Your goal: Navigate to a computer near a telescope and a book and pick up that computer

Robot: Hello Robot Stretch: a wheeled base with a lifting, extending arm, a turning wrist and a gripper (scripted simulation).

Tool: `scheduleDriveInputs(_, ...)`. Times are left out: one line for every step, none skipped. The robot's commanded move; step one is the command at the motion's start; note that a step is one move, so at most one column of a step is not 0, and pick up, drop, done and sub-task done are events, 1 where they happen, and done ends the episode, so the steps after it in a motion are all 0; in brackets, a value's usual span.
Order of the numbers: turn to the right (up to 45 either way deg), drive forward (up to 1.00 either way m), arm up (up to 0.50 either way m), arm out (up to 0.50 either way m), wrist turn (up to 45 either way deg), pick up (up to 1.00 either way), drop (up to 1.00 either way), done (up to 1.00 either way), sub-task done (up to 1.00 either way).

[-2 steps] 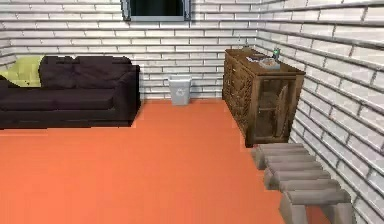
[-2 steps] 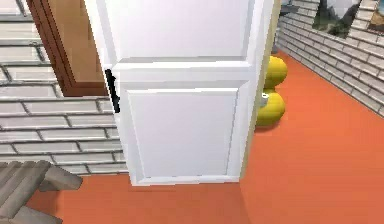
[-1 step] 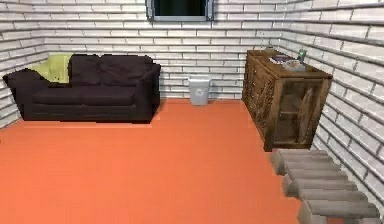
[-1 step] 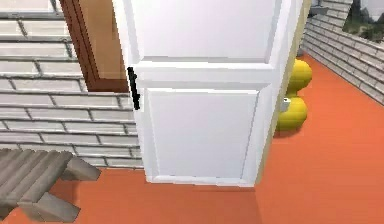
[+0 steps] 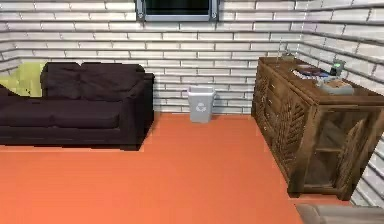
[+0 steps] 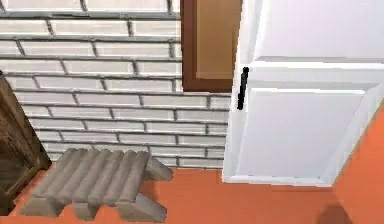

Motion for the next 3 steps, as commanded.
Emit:
scheduleDriveInputs(-42.0,0.00,0.00,0.00,0.0,0.00,0.00,0.00,0.00)
scheduleDriveInputs(0.0,0.45,0.00,0.00,0.0,0.00,0.00,0.00,0.00)
scheduleDriveInputs(-45.0,0.00,0.00,0.00,0.0,0.00,0.00,0.00,0.00)
